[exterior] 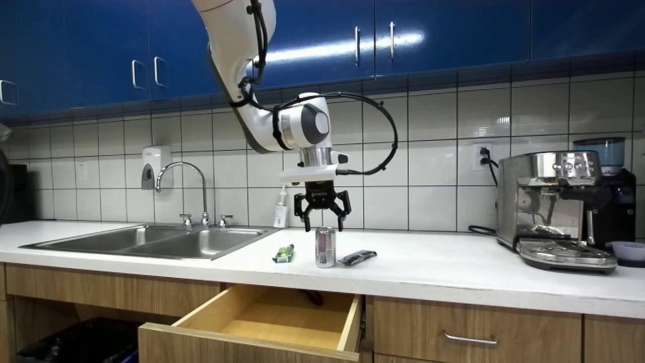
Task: Open the drawer, then place the can inside, and then close the drawer
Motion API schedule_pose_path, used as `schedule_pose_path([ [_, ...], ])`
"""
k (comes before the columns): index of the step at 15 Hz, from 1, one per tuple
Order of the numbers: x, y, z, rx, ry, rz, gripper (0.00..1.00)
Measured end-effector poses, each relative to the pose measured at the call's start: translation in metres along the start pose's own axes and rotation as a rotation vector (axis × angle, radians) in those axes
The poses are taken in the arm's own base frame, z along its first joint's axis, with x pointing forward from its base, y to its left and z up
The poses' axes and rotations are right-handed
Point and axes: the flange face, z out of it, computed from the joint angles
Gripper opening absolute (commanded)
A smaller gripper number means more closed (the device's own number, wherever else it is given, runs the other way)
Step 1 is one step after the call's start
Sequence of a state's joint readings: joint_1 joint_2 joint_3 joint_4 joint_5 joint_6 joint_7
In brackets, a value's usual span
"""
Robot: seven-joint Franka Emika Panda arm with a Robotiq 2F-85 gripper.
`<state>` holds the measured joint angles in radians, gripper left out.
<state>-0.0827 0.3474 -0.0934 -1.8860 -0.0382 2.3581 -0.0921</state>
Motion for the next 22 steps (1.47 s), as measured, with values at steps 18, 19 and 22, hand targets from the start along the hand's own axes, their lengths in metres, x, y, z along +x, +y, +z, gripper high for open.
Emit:
schedule_pose_path([
  [18, 0.031, 0.0, 0.015, -0.005, -0.05, -0.005, 1.0],
  [19, 0.032, 0.0, 0.015, -0.005, -0.051, -0.006, 1.0],
  [22, 0.033, -0.001, 0.019, -0.005, -0.058, -0.007, 1.0],
])
